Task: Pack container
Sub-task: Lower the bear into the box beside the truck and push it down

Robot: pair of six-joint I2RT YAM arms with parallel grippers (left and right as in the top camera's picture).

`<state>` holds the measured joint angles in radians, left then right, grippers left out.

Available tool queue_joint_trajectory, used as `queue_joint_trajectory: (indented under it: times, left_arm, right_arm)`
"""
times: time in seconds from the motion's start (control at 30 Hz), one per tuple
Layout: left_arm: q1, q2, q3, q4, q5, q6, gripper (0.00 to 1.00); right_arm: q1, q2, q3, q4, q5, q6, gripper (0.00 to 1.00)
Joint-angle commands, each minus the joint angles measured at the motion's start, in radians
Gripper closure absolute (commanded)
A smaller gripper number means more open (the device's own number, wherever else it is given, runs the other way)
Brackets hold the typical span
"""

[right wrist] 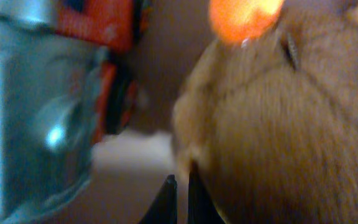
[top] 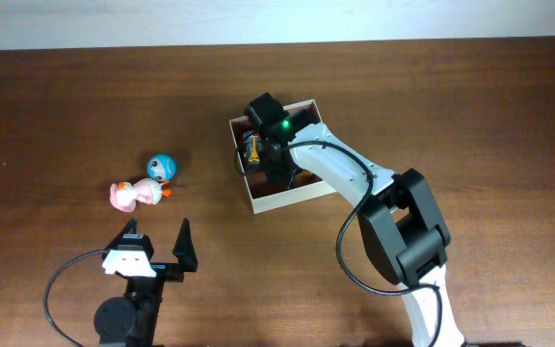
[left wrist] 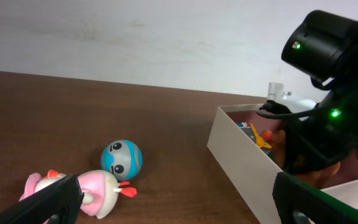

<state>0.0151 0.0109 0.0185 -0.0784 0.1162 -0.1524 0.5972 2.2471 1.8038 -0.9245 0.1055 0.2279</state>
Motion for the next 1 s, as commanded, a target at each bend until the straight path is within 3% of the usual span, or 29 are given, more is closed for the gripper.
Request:
queue_joint_trajectory:
  times: [0.0, 0.2, 0.4, 0.97]
  left_arm:
    - [-0.004, -0.006, -0.007, 0.002, -0.005, 0.016, 0.00]
    - [-0.004, -0.006, -0.007, 0.002, -0.005, 0.016, 0.00]
    - [-0.004, -0.006, -0.007, 0.002, -0.005, 0.016, 0.00]
    - [-0.004, -0.006, -0.007, 0.002, -0.005, 0.016, 0.00]
  right_arm:
    - [0.026, -0.002, 0.100, -0.056, -0.073, -0.001, 0.96]
    - [0.061, -0.002, 0.246, -0.196, -0.087, 0.051, 0.96]
    - [0.079, -0.002, 0.270, -0.248, -0.145, 0.135, 0.96]
    - [0.149, -0.002, 0.269, -0.228, -0.182, 0.292, 0.96]
